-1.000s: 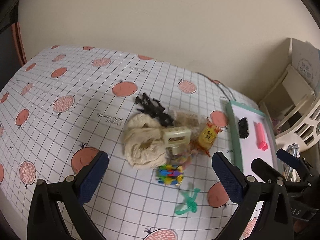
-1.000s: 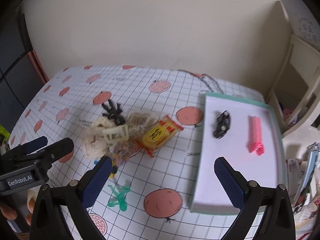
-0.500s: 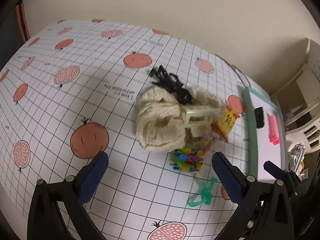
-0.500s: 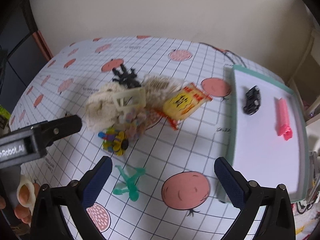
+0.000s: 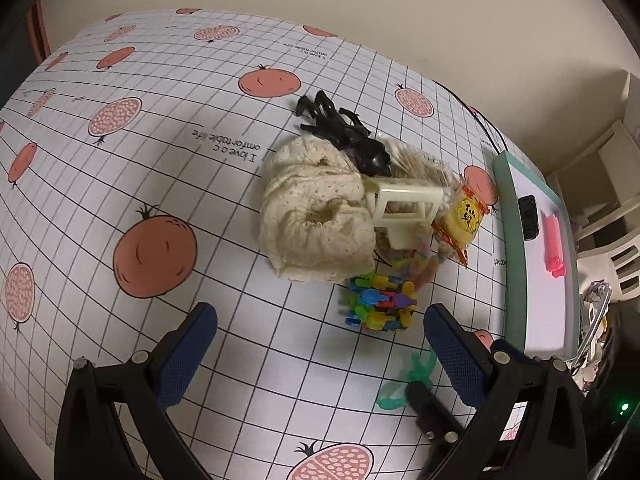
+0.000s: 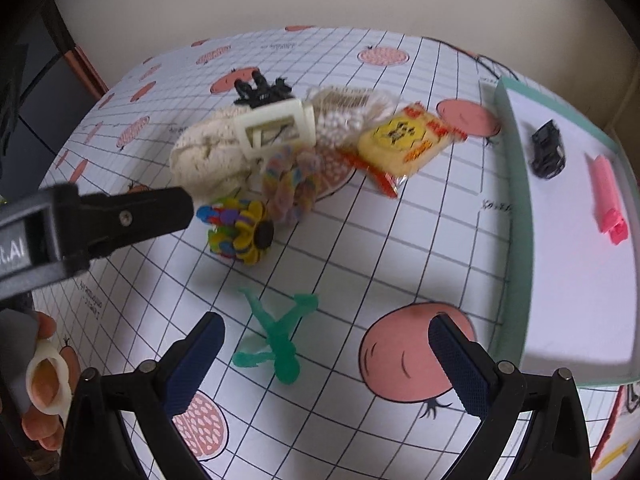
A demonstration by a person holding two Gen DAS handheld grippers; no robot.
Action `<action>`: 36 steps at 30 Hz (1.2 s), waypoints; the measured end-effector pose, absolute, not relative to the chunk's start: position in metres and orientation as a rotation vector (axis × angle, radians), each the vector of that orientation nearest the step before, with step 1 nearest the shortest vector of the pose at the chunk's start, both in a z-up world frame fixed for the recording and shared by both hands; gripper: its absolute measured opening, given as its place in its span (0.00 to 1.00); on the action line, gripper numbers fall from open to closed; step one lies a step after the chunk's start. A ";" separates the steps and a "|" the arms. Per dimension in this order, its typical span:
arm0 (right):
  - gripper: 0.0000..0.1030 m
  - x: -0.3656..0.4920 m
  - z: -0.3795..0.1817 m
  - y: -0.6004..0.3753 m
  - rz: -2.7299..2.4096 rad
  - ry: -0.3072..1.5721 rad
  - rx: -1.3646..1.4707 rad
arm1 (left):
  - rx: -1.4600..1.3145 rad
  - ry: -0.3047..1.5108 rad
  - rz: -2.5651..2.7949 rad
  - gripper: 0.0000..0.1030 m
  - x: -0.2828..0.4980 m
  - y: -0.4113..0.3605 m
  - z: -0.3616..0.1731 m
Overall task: Organize objects
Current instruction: 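Move both tools back toward the toy pile, then grasp the green plastic figure with the right tool while the left tool grasps the colorful block toy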
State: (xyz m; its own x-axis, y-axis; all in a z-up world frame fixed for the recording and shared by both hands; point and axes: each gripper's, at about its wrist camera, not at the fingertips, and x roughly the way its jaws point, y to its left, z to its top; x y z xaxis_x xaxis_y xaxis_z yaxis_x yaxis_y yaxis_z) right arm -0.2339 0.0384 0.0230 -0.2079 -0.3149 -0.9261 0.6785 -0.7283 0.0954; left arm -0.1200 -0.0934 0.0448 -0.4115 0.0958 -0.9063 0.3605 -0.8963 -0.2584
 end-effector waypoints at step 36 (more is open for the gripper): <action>0.84 -0.203 0.007 0.049 -2.041 0.538 1.405 | 1.666 0.514 -2.439 0.80 -0.141 -0.063 0.025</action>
State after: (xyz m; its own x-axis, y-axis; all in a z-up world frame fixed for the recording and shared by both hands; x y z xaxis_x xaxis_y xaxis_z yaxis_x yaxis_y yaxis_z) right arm -0.2034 0.0487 0.0072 -0.2627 -0.2444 -0.9334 0.6727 -0.7399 0.0044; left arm -0.1410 -0.0629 0.0254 -0.3756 0.0732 -0.9239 0.3057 -0.9313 -0.1981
